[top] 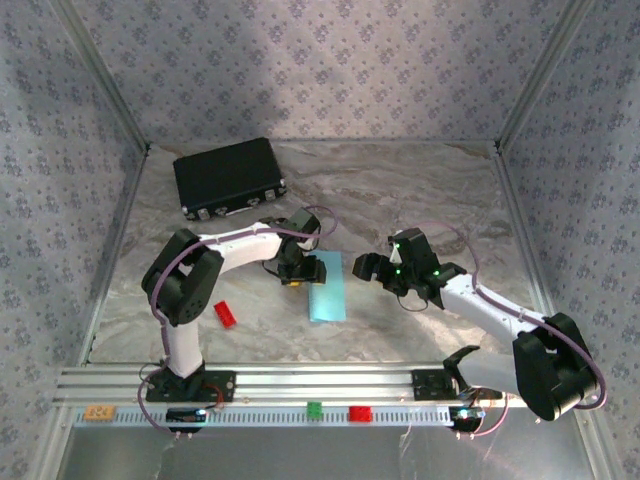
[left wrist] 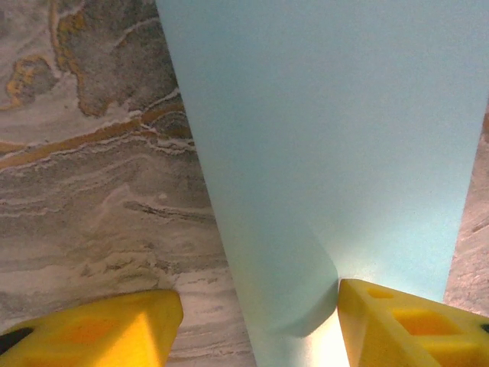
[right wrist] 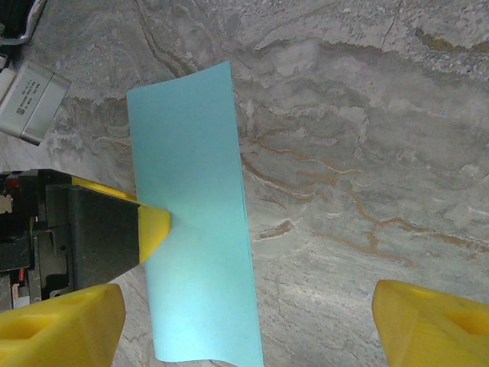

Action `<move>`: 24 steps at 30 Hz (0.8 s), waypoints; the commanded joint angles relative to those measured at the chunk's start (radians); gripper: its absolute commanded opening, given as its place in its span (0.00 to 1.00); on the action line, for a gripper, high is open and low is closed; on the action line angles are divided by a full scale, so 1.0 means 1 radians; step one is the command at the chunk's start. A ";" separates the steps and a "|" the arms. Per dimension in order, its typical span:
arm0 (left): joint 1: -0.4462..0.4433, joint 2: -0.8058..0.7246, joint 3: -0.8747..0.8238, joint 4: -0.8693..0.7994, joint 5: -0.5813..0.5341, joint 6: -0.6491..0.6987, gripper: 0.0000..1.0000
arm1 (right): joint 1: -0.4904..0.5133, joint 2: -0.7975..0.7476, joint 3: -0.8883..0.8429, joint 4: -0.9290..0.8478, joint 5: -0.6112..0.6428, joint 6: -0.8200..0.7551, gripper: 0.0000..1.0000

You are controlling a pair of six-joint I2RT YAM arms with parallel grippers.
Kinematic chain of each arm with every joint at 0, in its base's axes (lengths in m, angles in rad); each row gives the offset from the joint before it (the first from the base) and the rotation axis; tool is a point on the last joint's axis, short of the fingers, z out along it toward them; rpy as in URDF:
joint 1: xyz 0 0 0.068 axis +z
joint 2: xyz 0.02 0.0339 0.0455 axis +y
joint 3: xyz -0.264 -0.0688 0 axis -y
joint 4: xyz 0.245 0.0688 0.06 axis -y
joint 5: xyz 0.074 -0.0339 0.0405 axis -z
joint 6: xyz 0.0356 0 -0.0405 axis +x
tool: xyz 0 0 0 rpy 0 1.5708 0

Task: Fold a paper plane with a square sheet of paper (pick it up from the middle)
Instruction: Hold the square sheet of paper at the center of the table.

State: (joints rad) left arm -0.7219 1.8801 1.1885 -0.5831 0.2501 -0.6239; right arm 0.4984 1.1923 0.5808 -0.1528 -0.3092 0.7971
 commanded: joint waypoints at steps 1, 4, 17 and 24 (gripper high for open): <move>-0.008 0.096 -0.060 0.105 0.006 -0.014 0.59 | 0.007 0.003 0.033 -0.031 0.018 0.001 0.86; -0.010 0.108 -0.050 0.094 0.008 0.003 0.59 | 0.007 0.006 0.034 -0.034 0.018 0.002 0.86; -0.011 0.126 -0.023 0.059 -0.001 0.049 0.60 | 0.009 0.022 0.034 -0.028 0.018 0.003 0.86; -0.013 0.127 -0.020 0.061 -0.002 0.048 0.60 | 0.011 0.029 0.035 -0.024 0.017 0.003 0.86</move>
State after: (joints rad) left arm -0.7204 1.8946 1.2083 -0.6071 0.2543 -0.6098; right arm 0.5011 1.2102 0.5865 -0.1562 -0.3019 0.7971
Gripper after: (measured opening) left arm 0.598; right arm 0.861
